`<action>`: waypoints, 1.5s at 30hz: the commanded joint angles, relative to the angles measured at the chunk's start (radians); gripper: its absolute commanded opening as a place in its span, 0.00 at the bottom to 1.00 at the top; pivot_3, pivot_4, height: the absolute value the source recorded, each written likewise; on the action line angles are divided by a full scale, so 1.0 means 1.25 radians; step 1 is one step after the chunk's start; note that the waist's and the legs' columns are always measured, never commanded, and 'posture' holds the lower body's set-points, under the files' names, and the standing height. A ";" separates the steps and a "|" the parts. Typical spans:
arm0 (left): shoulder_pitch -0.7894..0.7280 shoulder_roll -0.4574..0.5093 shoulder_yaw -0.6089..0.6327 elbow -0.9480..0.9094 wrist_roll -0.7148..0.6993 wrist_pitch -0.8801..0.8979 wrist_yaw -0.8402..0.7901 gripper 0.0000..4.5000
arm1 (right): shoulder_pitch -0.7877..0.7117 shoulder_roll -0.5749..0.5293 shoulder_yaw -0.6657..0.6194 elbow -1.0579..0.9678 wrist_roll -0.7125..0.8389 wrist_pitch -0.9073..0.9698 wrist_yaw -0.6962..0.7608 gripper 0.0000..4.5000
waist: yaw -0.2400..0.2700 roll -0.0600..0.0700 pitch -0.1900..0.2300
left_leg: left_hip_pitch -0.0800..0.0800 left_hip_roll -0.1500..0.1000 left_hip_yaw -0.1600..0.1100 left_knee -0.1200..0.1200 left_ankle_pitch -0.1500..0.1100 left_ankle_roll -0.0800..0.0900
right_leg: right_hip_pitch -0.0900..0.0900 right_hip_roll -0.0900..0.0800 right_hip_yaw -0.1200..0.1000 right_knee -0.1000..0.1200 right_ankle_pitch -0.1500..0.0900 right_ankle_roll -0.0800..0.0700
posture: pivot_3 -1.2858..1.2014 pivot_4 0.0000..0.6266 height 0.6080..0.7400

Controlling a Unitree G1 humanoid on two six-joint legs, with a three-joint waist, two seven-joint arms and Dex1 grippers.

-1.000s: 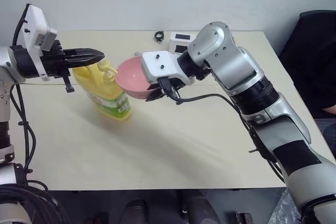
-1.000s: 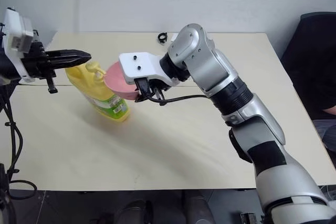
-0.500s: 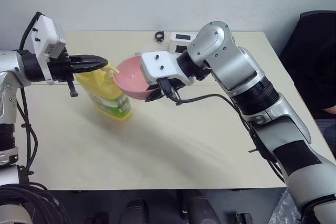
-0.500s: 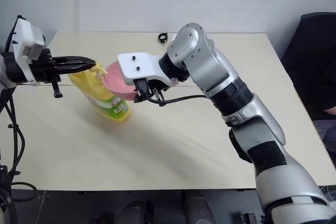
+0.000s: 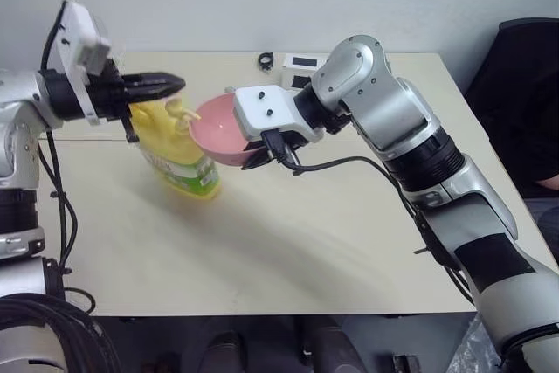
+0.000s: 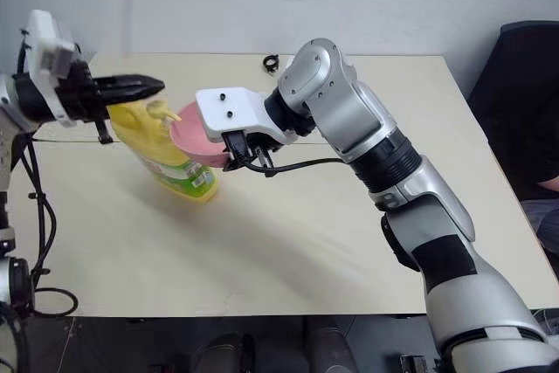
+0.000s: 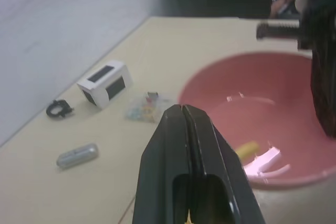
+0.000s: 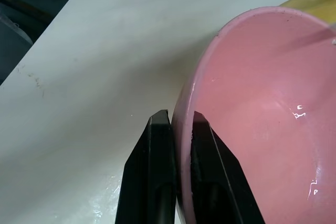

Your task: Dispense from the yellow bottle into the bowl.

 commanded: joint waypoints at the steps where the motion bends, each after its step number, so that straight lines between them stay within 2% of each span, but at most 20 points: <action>1: -0.027 0.005 0.032 0.007 -0.013 0.012 0.017 0.00 | -0.008 -0.001 -0.010 -0.029 0.005 -0.007 0.001 0.00 | -0.001 0.000 0.000 | 0.000 0.000 0.000 0.000 0.000 0.000 | 0.000 0.000 0.000 0.000 0.000 0.000 | 0.52 0.24 1.00; 9: 0.031 -0.014 -0.003 -0.027 0.018 -0.020 0.009 0.00 | -0.009 -0.002 -0.009 -0.027 0.004 -0.009 0.001 0.00 | 0.001 0.000 0.000 | 0.000 0.000 0.000 0.000 0.000 0.000 | 0.000 0.000 0.000 0.001 0.000 0.000 | 0.52 0.24 1.00; 20: 0.031 -0.041 -0.031 -0.006 0.056 -0.062 0.017 0.00 | -0.006 -0.004 -0.008 -0.036 0.006 -0.002 0.004 0.00 | 0.001 0.000 0.000 | 0.000 0.000 0.000 0.000 0.000 0.000 | 0.000 0.000 0.000 0.001 0.000 0.000 | 0.52 0.24 1.00; 31: 0.085 -0.049 -0.080 -0.012 0.120 -0.132 0.008 0.00 | -0.006 -0.005 -0.008 -0.045 0.009 0.006 0.008 0.00 | 0.001 0.000 0.000 | 0.001 0.000 0.000 0.000 0.000 0.000 | 0.000 0.000 0.000 0.001 0.000 0.000 | 0.52 0.24 1.00; 45: 0.138 -0.050 -0.083 -0.021 0.129 -0.147 0.011 0.00 | -0.002 -0.005 -0.006 -0.059 0.010 0.013 0.012 0.00 | 0.001 0.000 -0.001 | 0.004 0.000 0.001 0.000 0.000 0.000 | 0.002 0.000 0.001 0.001 0.000 0.000 | 0.52 0.24 1.00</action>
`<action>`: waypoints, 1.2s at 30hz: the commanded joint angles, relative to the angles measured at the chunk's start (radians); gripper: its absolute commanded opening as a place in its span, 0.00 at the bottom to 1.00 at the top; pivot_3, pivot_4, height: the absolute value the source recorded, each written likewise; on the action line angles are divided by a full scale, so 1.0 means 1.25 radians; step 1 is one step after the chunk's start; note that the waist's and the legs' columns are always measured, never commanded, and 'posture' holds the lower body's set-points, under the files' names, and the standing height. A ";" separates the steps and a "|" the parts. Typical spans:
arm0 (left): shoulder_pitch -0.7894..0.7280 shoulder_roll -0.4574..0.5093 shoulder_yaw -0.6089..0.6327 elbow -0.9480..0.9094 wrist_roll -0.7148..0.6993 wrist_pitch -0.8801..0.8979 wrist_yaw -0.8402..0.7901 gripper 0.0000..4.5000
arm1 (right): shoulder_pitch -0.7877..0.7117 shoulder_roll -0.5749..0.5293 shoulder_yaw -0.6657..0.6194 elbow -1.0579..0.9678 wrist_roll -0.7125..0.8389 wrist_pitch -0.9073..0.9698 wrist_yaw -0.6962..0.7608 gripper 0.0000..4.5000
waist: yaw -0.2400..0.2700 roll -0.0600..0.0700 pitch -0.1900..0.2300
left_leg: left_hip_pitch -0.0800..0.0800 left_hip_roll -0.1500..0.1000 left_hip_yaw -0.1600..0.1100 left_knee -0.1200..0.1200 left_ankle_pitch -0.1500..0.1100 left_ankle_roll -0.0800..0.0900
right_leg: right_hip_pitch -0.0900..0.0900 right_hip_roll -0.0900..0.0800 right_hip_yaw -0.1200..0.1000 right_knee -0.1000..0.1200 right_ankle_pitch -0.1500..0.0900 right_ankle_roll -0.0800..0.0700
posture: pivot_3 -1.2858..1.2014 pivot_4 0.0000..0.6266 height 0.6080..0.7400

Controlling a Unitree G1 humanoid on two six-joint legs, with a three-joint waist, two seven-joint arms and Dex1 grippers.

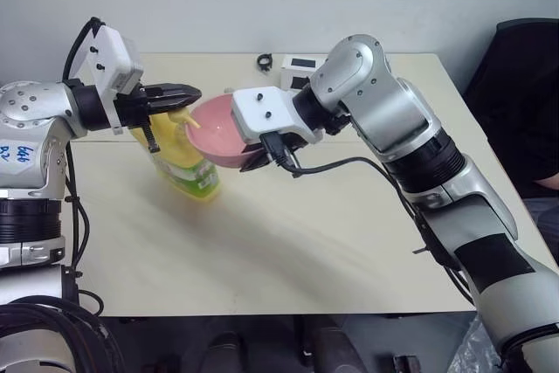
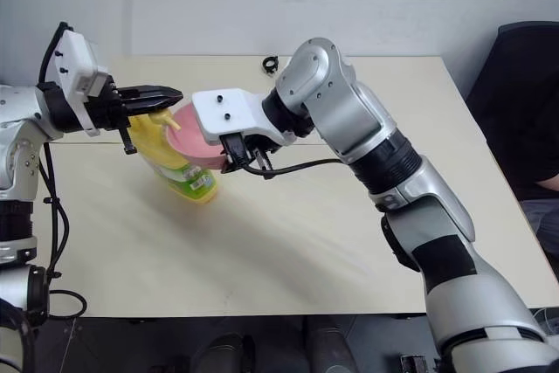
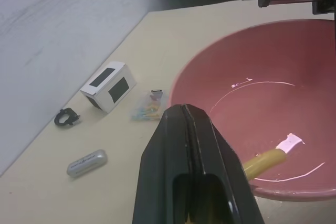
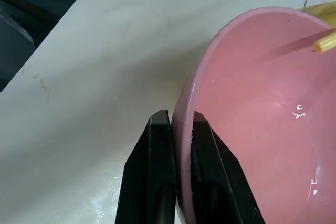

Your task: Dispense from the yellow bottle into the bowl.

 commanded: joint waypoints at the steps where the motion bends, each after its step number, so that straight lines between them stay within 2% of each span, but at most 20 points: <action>1: 0.040 0.000 -0.035 0.031 0.038 0.002 -0.007 0.00 | -0.007 -0.004 -0.006 -0.031 0.009 0.001 0.005 0.00 | 0.000 0.000 0.000 | 0.000 0.000 0.000 0.000 0.000 0.000 | 0.000 0.000 0.000 0.000 0.000 0.000 | 0.52 0.24 1.00; 27: 0.109 -0.044 -0.088 0.132 0.120 -0.145 0.028 0.00 | -0.006 0.017 -0.003 -0.049 0.014 0.039 -0.002 0.00 | 0.000 0.005 -0.008 | 0.005 0.000 0.002 0.000 0.000 0.000 | 0.002 0.000 0.002 -0.001 0.000 0.000 | 0.52 0.24 1.00; 29: 0.113 -0.047 -0.092 0.140 0.131 -0.156 0.030 0.00 | -0.003 0.017 -0.001 -0.054 0.014 0.042 -0.002 0.00 | 0.000 0.005 -0.008 | 0.006 0.000 0.002 -0.001 0.000 0.000 | 0.005 0.001 0.002 -0.001 0.000 0.000 | 0.52 0.24 1.00; 32: 0.119 -0.051 -0.095 0.147 0.142 -0.169 0.030 0.00 | -0.001 0.019 0.000 -0.059 0.016 0.046 -0.004 0.00 | -0.001 0.005 -0.008 | 0.016 0.000 0.002 -0.004 0.000 0.001 | 0.015 0.001 0.001 -0.005 -0.001 -0.001 | 0.52 0.24 1.00; 36: 0.123 -0.052 -0.099 0.152 0.150 -0.178 0.026 0.00 | -0.001 0.021 0.001 -0.059 0.017 0.049 -0.007 0.00 | -0.001 0.005 -0.008 | 0.017 0.000 0.002 -0.005 -0.001 0.001 | 0.015 0.002 0.002 -0.005 -0.001 -0.001 | 0.52 0.24 1.00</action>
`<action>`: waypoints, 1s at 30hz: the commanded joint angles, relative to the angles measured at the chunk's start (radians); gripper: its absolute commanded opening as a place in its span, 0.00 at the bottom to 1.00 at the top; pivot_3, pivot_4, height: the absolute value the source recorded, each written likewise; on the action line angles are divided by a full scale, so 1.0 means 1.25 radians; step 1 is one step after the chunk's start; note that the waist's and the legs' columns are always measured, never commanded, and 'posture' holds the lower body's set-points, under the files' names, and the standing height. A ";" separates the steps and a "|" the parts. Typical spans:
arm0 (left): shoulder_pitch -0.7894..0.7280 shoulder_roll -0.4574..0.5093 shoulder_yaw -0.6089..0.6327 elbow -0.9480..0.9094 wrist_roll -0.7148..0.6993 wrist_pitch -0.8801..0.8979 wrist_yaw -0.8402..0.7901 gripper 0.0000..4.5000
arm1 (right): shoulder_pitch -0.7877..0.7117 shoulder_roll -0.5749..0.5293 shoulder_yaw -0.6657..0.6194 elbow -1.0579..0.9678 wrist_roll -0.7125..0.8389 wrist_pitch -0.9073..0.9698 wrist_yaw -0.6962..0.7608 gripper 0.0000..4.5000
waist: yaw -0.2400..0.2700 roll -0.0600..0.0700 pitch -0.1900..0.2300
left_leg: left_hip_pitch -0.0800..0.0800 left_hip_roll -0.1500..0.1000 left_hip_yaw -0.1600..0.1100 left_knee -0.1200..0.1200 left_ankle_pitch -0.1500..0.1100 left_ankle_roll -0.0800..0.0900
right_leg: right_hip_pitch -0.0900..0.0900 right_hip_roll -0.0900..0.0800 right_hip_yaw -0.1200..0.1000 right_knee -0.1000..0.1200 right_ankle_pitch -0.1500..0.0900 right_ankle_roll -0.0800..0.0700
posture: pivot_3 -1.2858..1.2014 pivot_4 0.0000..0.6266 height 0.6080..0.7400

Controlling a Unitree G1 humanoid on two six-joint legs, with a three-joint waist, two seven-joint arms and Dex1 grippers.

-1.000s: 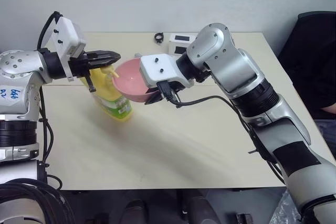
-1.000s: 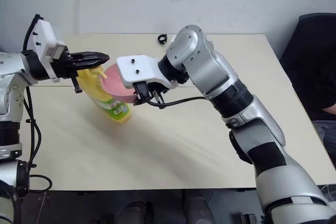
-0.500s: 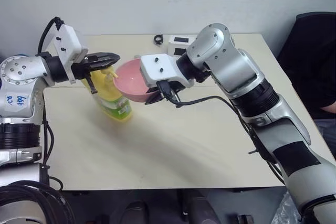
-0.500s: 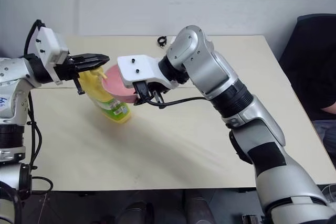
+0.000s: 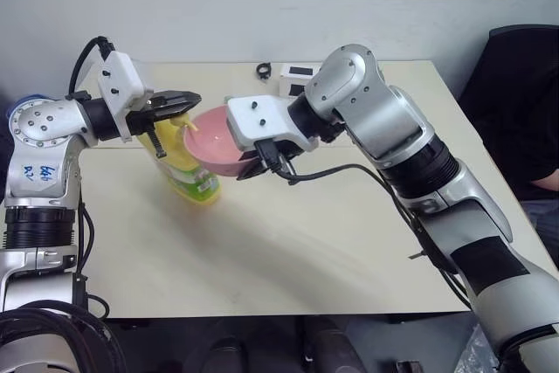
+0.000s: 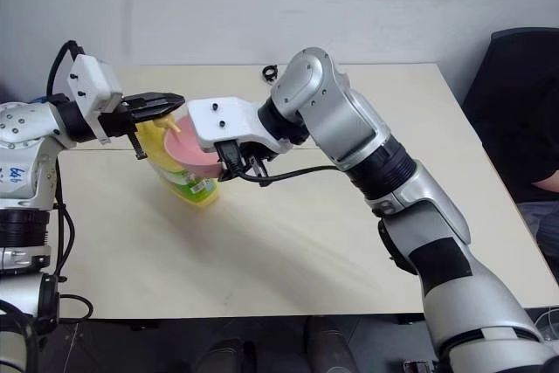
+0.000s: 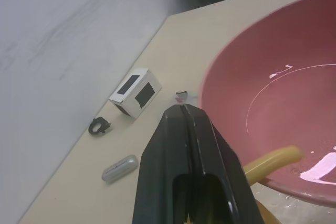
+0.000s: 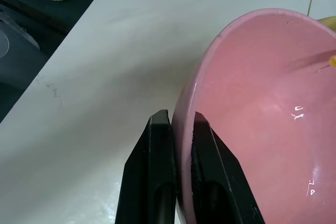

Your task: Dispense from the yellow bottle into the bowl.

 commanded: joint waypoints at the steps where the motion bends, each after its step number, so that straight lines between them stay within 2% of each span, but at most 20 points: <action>1: 0.078 -0.010 -0.095 0.075 0.084 0.025 -0.024 0.00 | -0.015 0.007 -0.008 -0.030 0.012 -0.004 -0.005 0.00 | 0.000 0.000 0.000 | 0.000 0.000 0.000 0.000 0.000 0.000 | 0.000 0.000 0.000 0.000 0.000 0.000 | 0.52 0.24 1.00; 11: 0.111 -0.003 -0.112 0.066 0.115 -0.022 -0.038 0.00 | -0.016 0.012 -0.008 -0.022 0.012 -0.011 -0.012 0.00 | -0.001 0.005 -0.004 | 0.000 0.001 0.000 0.000 0.000 0.000 | 0.000 0.000 0.000 0.000 0.000 0.000 | 0.52 0.24 1.00; 19: 0.077 0.009 -0.073 0.053 0.078 0.020 -0.037 0.00 | -0.013 0.010 -0.006 -0.020 0.015 -0.020 -0.017 0.00 | -0.001 0.006 -0.006 | 0.000 0.000 0.000 0.000 0.000 0.000 | 0.000 0.000 0.000 -0.001 0.000 0.000 | 0.52 0.24 1.00; 21: 0.049 0.016 -0.050 0.048 0.051 0.056 -0.036 0.00 | -0.013 0.009 -0.007 -0.019 0.016 -0.022 -0.017 0.00 | -0.001 0.006 -0.006 | 0.000 0.000 0.000 0.000 0.000 0.000 | 0.000 0.000 0.000 -0.001 0.000 0.000 | 0.52 0.24 1.00; 26: -0.062 0.047 0.032 -0.022 -0.086 0.274 -0.044 0.00 | -0.005 -0.003 -0.013 -0.033 0.025 -0.026 -0.010 0.00 | -0.001 0.005 -0.004 | -0.002 0.000 -0.001 0.000 0.000 0.000 | -0.002 0.001 0.000 -0.001 0.000 0.000 | 0.52 0.24 1.00; 30: -0.122 0.109 0.087 -0.081 -0.187 0.421 -0.082 0.20 | 0.008 -0.020 -0.017 -0.045 0.034 -0.033 -0.007 0.00 | -0.002 -0.001 -0.001 | -0.008 0.000 -0.003 0.000 0.000 0.000 | -0.006 0.001 -0.001 -0.001 0.000 0.000 | 0.52 0.24 1.00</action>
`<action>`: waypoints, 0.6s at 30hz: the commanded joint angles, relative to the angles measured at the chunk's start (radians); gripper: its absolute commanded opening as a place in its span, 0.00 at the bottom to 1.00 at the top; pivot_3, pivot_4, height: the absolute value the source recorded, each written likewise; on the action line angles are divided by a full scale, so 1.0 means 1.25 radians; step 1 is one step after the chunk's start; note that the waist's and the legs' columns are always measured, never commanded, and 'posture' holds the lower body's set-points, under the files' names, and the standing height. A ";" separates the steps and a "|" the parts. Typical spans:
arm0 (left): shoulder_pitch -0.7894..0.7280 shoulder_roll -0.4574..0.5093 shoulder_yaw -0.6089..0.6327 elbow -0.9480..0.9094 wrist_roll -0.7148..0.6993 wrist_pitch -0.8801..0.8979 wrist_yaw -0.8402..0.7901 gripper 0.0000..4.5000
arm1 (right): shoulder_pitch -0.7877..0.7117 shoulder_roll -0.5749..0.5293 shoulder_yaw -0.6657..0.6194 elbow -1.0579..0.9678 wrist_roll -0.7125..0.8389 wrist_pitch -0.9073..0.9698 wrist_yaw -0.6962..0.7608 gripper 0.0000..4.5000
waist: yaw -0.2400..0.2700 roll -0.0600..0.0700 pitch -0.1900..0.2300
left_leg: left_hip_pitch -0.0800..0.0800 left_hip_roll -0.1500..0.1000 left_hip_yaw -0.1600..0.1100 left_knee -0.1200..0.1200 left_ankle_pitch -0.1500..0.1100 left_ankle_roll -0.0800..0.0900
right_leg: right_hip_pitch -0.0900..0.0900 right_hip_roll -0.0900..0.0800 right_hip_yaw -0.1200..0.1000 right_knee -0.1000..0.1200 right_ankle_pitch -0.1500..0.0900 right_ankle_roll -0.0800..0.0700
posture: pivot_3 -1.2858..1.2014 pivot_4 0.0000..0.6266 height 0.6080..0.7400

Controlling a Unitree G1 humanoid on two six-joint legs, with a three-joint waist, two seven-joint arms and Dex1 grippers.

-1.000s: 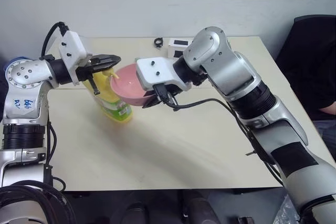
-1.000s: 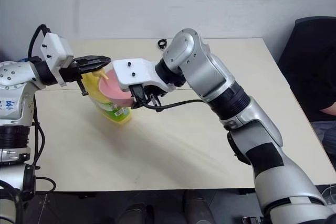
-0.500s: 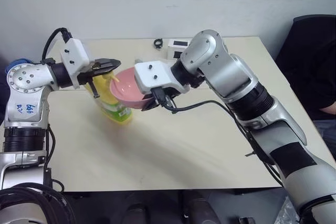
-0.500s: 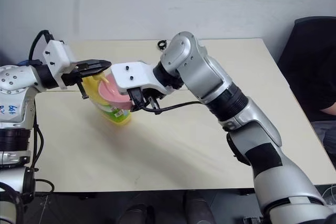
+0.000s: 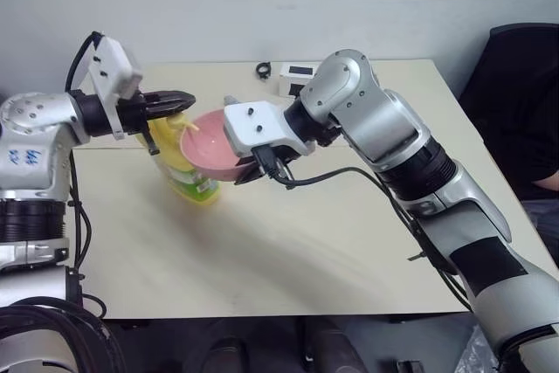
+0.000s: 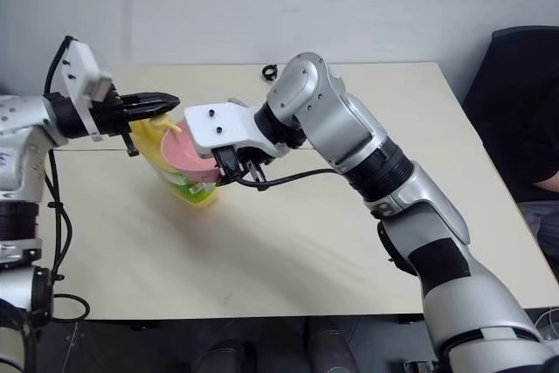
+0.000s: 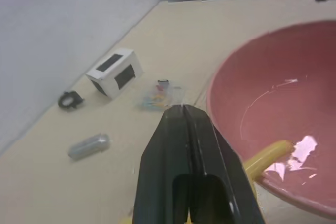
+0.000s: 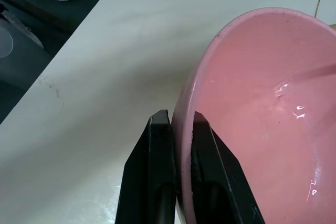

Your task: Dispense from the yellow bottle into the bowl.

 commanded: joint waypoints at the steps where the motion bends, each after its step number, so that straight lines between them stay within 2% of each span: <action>1: -0.059 0.076 0.085 -0.078 -0.097 0.117 -0.031 0.26 | 0.007 -0.021 -0.039 -0.042 0.020 -0.013 -0.001 0.00 | 0.000 -0.004 0.001 | -0.004 0.000 0.000 0.001 0.000 0.000 | -0.004 0.000 0.000 0.002 0.000 0.000 | 0.52 0.24 1.00; 3: -0.073 0.108 0.117 -0.101 -0.131 0.164 -0.028 0.39 | 0.018 -0.033 -0.045 -0.051 0.025 -0.012 -0.004 0.00 | 0.000 -0.004 0.002 | -0.013 0.002 -0.001 0.002 0.001 -0.001 | -0.013 -0.002 0.000 0.004 0.000 0.000 | 0.52 0.24 1.00; 7: -0.066 0.196 0.205 -0.148 -0.219 0.278 -0.040 0.68 | 0.075 -0.078 -0.061 -0.081 0.031 -0.023 -0.016 0.00 | 0.001 -0.004 0.002 | -0.015 0.002 -0.001 0.000 0.000 -0.002 | -0.014 -0.004 0.000 0.000 0.000 0.001 | 0.52 0.24 1.00; 10: 0.024 0.271 0.290 -0.222 -0.287 0.362 -0.092 0.88 | 0.141 -0.115 -0.068 -0.094 0.011 -0.066 -0.046 0.00 | 0.001 -0.004 0.003 | -0.016 0.002 0.000 0.001 -0.001 -0.001 | -0.013 -0.004 0.000 -0.003 0.000 0.001 | 0.52 0.24 1.00; 11: 0.089 0.295 0.340 -0.263 -0.299 0.388 -0.122 0.95 | 0.173 -0.131 -0.071 -0.090 0.000 -0.088 -0.063 0.00 | 0.000 -0.004 0.003 | -0.016 0.002 0.000 0.000 -0.002 -0.001 | -0.013 -0.004 0.000 -0.004 0.001 0.001 | 0.52 0.24 1.00; 12: 0.163 0.311 0.396 -0.307 -0.303 0.412 -0.151 0.99 | 0.206 -0.145 -0.074 -0.083 -0.012 -0.107 -0.084 0.00 | 0.001 -0.004 0.003 | -0.016 0.002 0.000 0.001 -0.002 -0.001 | -0.013 -0.004 0.000 -0.004 0.001 0.001 | 0.52 0.24 1.00; 14: 0.308 0.323 0.508 -0.395 -0.303 0.462 -0.201 0.99 | 0.267 -0.167 -0.081 -0.065 -0.036 -0.155 -0.126 0.00 | 0.001 -0.004 0.003 | -0.017 0.002 0.000 0.001 -0.002 -0.001 | -0.013 -0.003 0.000 -0.005 0.001 0.002 | 0.52 0.24 1.00; 16: 0.460 0.304 0.627 -0.493 -0.294 0.504 -0.249 0.99 | 0.333 -0.181 -0.086 -0.047 -0.059 -0.206 -0.173 0.00 | 0.002 -0.006 0.004 | -0.017 0.001 0.001 0.001 -0.002 -0.001 | -0.013 -0.003 0.000 -0.006 0.001 0.002 | 0.52 0.24 1.00; 18: 0.562 0.286 0.707 -0.554 -0.294 0.526 -0.264 0.99 | 0.378 -0.185 -0.093 -0.040 -0.070 -0.238 -0.202 0.00 | 0.002 -0.007 0.005 | -0.016 0.001 0.001 0.001 -0.002 -0.001 | -0.013 -0.002 0.000 -0.007 0.000 0.001 | 0.52 0.24 1.00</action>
